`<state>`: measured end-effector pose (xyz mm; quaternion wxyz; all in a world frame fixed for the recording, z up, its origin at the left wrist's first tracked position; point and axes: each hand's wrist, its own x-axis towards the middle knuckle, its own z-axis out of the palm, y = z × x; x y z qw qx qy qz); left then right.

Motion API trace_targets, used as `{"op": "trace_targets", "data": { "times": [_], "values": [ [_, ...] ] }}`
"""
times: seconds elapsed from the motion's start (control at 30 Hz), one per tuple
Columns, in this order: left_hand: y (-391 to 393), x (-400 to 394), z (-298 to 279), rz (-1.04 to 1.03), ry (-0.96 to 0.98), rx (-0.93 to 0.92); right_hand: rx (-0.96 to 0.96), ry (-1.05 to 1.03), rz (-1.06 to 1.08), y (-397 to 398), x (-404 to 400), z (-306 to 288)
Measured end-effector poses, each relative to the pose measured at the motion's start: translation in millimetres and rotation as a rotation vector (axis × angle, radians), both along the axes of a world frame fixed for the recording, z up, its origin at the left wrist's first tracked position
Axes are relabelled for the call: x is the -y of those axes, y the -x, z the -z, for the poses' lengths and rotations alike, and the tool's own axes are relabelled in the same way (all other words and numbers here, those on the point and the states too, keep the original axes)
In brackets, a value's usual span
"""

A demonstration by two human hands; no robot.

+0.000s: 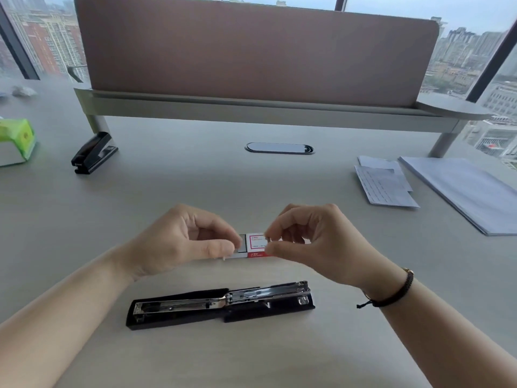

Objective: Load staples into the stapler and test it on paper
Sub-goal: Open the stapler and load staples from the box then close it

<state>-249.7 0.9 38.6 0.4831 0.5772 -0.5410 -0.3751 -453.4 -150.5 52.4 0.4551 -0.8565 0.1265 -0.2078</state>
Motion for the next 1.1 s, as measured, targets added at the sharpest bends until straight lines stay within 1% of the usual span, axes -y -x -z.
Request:
{"op": "trace_targets", "data": {
  "times": [0.07,0.2,0.33,0.4,0.53,0.83,1.1],
  "values": [
    [3,-4,-5,0.031,-0.046,0.109,-0.105,0.008,-0.048,16,7,-3],
    [18,-8,-10,0.083,-0.149,0.438,-0.283,0.076,-0.078,42,10,2],
    [32,-8,-10,0.123,-0.234,0.667,-0.322,0.097,-0.059,47,8,2],
    [37,-8,-10,0.128,-0.24,0.727,-0.333,0.125,-0.057,46,7,1],
    [41,-7,-8,0.096,-0.231,0.777,-0.362,0.177,-0.059,42,3,-1],
    [42,-7,-5,0.088,-0.22,0.779,-0.419,0.251,-0.042,40,-1,-5],
    [42,-6,-5,0.09,-0.206,0.794,-0.423,0.286,-0.021,44,-3,-4]
  ]
}}
